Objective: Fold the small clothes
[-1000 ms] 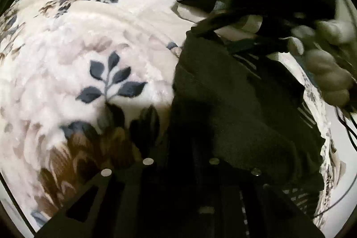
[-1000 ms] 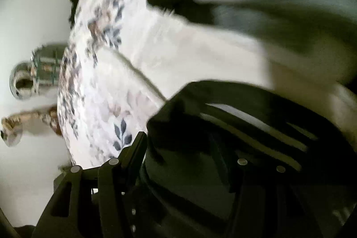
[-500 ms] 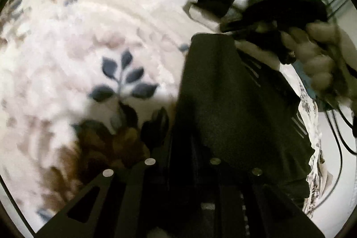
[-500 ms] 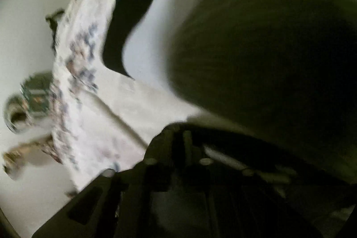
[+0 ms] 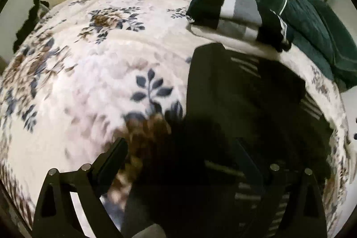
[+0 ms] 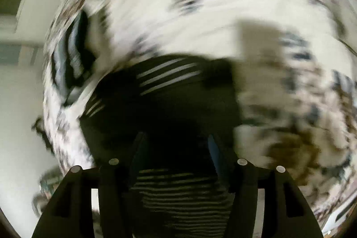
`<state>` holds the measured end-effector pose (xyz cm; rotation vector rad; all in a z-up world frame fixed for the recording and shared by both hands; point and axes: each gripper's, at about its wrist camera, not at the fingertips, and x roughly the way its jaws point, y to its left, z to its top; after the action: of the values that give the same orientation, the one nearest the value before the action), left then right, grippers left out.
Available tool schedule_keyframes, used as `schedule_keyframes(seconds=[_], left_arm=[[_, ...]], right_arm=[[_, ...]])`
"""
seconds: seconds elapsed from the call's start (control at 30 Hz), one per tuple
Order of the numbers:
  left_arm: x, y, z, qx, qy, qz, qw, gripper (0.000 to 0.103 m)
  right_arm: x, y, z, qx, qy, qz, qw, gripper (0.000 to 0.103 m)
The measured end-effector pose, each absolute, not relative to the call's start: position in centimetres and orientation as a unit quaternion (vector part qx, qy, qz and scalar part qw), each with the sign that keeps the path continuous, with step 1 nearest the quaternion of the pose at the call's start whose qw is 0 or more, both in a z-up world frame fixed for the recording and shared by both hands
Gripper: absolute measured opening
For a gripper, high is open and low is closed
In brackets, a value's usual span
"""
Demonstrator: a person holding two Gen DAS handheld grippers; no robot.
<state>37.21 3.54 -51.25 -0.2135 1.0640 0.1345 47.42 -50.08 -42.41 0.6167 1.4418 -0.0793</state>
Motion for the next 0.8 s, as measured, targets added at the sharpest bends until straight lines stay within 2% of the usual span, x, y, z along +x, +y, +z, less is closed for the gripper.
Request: schedule_keyframes(seconds=[0.2, 0.47, 0.5, 0.53, 0.57, 0.8], left_arm=[[33.4, -1.4, -53.5, -0.055, 0.545, 0.104, 0.830, 0.096], [27.1, -7.4, -53.9, -0.041, 0.572, 0.190, 0.797, 0.096], [26.3, -8.2, -53.9, -0.046, 0.573, 0.200, 0.793, 0.096], [25.8, -8.8, -53.9, -0.051, 0.574, 0.206, 0.791, 0.096], [25.2, -9.6, -54.0, -0.057, 0.576, 0.211, 0.787, 0.096], [22.8, -14.1, -54.4, -0.058, 0.592, 0.200, 0.778, 0.096]], right_arm=[[50.0, -60.1, -48.7, 0.309, 0.639, -0.026, 0.704, 0.060], [58.3, -58.8, -59.9, 0.326, 0.693, 0.114, 0.633, 0.061], [58.5, -58.6, -60.0, 0.317, 0.690, 0.124, 0.639, 0.057], [58.6, -58.4, -59.9, 0.316, 0.685, 0.131, 0.643, 0.045], [58.8, -58.4, -59.8, 0.317, 0.684, 0.138, 0.642, 0.006], [60.6, -60.8, -53.8, 0.267, 0.643, 0.102, 0.711, 0.004]])
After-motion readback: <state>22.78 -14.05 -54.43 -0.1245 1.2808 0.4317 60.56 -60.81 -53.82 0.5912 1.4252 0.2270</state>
